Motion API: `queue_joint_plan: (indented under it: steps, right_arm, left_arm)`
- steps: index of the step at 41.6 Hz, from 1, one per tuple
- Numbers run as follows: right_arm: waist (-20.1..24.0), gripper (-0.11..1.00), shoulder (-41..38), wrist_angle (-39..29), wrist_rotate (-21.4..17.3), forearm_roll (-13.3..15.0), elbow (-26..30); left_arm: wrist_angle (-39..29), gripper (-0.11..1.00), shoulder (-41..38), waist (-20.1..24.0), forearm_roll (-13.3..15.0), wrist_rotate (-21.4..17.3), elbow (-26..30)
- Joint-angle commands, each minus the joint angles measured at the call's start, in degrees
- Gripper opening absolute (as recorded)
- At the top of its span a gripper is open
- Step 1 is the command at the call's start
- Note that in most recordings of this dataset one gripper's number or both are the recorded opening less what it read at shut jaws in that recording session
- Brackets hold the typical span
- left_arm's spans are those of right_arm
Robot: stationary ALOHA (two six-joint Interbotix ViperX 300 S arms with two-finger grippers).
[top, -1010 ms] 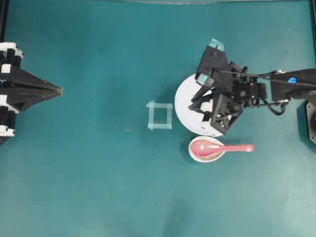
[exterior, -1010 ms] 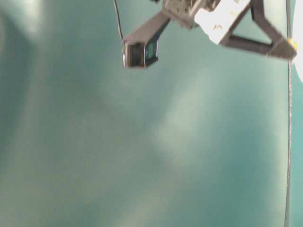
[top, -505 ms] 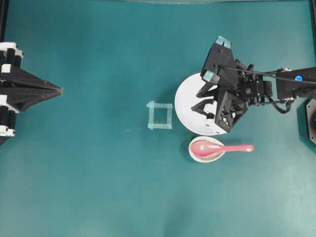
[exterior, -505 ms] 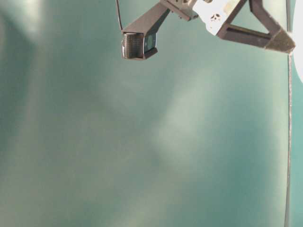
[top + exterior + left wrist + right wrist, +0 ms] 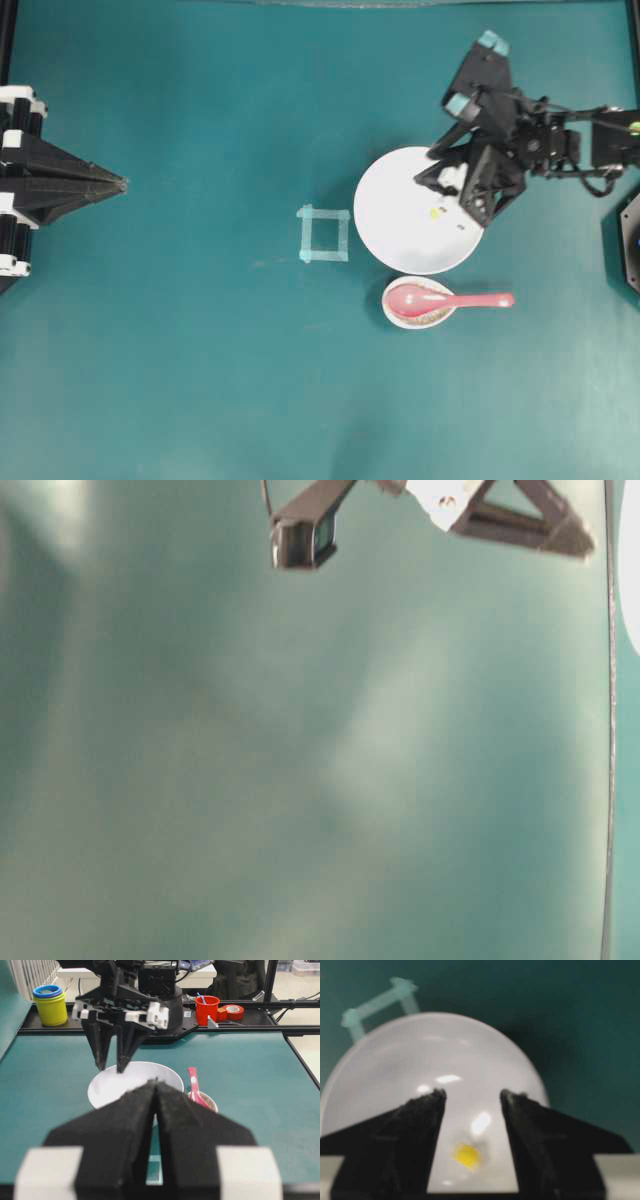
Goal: Scoop the yellow hexagonal prism block from the bowl with a spoon using the right arm.
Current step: 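Carry the yellow block over the white bowl and drop it inside, then grip the white bowl's right rim with the right gripper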
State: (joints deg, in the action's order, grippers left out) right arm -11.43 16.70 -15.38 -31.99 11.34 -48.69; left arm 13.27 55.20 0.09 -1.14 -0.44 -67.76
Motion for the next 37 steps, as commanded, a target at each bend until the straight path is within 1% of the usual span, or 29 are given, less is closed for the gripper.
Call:
queue_joint_plan:
  steps: [1, 5, 11, 21, 37]
  right_arm:
    - [-1.14, 0.53, 2.55, 0.26, 0.0, 0.09, -0.79]
    - [-2.11, 0.53, 3.78, 0.26, -0.09, -0.18, -2.46]
    - [-2.2, 0.53, 4.04, 0.44, -0.35, -0.79, -3.78]
    - [-2.2, 0.53, 3.78, 1.85, -2.99, -0.79, -5.62]
    - [-3.25, 0.53, 2.81, 2.9, -3.69, -0.79, -7.73]
  left_arm:
    - [0.18, 0.0, -0.53, 0.0, -0.18, -0.09, 1.05]
    - [0.18, 0.0, -0.53, 0.0, -0.18, -0.09, 1.05]
    - [0.26, 0.0, -0.53, 0.0, -0.18, -0.09, 1.05]
    - [0.26, 0.0, -0.53, 0.0, -0.09, -0.09, 1.05]
    - [0.44, 0.0, -0.53, 0.0, -0.09, -0.09, 1.05]
